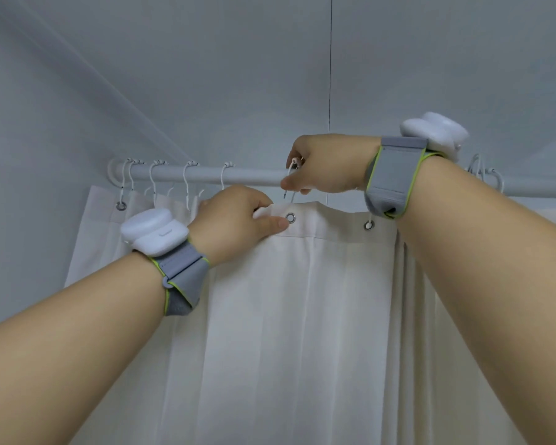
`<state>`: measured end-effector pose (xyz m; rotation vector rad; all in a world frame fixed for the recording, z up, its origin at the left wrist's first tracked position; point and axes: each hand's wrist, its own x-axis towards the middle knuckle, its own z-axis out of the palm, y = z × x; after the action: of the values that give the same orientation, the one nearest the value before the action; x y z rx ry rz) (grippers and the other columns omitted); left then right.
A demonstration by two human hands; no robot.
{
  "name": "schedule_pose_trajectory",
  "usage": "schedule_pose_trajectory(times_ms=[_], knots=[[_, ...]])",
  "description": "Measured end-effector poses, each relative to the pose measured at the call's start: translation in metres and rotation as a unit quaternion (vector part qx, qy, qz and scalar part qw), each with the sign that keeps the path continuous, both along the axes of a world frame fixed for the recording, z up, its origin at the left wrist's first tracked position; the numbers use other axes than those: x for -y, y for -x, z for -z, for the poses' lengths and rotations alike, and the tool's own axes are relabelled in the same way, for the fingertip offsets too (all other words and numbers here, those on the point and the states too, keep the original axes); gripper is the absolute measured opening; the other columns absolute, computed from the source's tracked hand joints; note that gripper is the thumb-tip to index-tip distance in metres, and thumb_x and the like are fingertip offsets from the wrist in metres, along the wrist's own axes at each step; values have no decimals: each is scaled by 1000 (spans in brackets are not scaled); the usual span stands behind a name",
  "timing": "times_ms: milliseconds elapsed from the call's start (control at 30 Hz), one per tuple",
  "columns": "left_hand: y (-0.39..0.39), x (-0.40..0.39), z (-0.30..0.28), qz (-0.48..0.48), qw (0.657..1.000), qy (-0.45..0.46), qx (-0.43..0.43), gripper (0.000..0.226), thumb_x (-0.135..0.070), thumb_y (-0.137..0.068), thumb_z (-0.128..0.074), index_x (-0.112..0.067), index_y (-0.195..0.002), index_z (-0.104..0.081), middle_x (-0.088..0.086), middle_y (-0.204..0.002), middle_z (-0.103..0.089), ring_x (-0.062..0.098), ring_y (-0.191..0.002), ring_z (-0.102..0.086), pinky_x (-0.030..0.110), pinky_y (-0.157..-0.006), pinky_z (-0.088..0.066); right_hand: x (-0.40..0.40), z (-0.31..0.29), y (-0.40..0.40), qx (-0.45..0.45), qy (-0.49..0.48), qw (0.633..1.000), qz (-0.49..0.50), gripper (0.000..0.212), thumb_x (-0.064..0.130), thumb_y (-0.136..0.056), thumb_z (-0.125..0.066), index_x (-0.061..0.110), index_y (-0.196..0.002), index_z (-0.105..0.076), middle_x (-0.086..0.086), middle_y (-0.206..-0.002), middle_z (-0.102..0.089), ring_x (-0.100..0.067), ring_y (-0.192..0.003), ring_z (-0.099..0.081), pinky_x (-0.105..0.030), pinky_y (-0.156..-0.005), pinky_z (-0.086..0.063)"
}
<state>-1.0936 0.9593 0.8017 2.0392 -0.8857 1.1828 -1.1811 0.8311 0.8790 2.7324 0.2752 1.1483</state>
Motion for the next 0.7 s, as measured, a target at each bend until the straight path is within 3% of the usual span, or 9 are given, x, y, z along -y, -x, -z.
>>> schedule_pose_trajectory(times_ms=[100, 233, 400, 533, 600, 700], knots=[[-2, 2, 1, 15, 998, 54, 3, 45, -35, -83, -70, -14, -54, -43, -2, -51, -33, 17, -51, -31, 29, -57, -23, 2, -2, 0, -11, -9, 1000, -21, 26, 30, -91, -55, 13, -108, -64, 2, -98, -73, -11, -75, -55, -19, -59, -37], [-3, 10, 3, 53, 993, 106, 8, 44, -33, -83, -69, -8, -55, -48, -2, -52, -32, 17, -53, -30, 28, -57, -22, 2, -5, -2, -27, 20, 999, -7, 14, 31, -89, -59, 21, -98, -53, 3, -89, -70, -2, -56, -47, -20, -52, -31], [-4, 16, 2, 68, 985, 160, 13, 37, -47, -71, -55, -13, -71, -69, 4, -60, -57, 20, -60, -47, 30, -63, -35, 1, -7, -5, -24, 23, 999, -17, 12, 29, -89, -60, 20, -93, -53, 4, -75, -62, -1, -48, -44, -18, -48, -29], [-4, 19, 2, 49, 985, 164, 24, 31, -32, -86, -62, -11, -64, -61, -4, -50, -41, 26, -59, -40, 29, -64, -30, 2, -8, -5, -18, 29, 999, -18, 12, 29, -89, -60, 19, -90, -55, 6, -69, -60, -1, -49, -45, -19, -49, -29], [-3, 20, 1, 32, 986, 162, 17, 32, -27, -88, -62, -17, -58, -57, -6, -49, -41, 38, -70, -48, 32, -66, -32, 1, -7, -6, -21, 31, 999, -10, 13, 29, -90, -59, 16, -91, -59, 5, -73, -64, -2, -51, -45, -19, -49, -30], [-1, 23, -2, 21, 986, 165, -2, 27, -29, -87, -63, -23, -61, -59, -8, -54, -47, 38, -90, -60, 39, -80, -45, -2, -6, -6, -28, 24, 999, -1, 23, 28, -92, -56, 11, -101, -67, 3, -88, -71, -2, -56, -49, -18, -51, -32]])
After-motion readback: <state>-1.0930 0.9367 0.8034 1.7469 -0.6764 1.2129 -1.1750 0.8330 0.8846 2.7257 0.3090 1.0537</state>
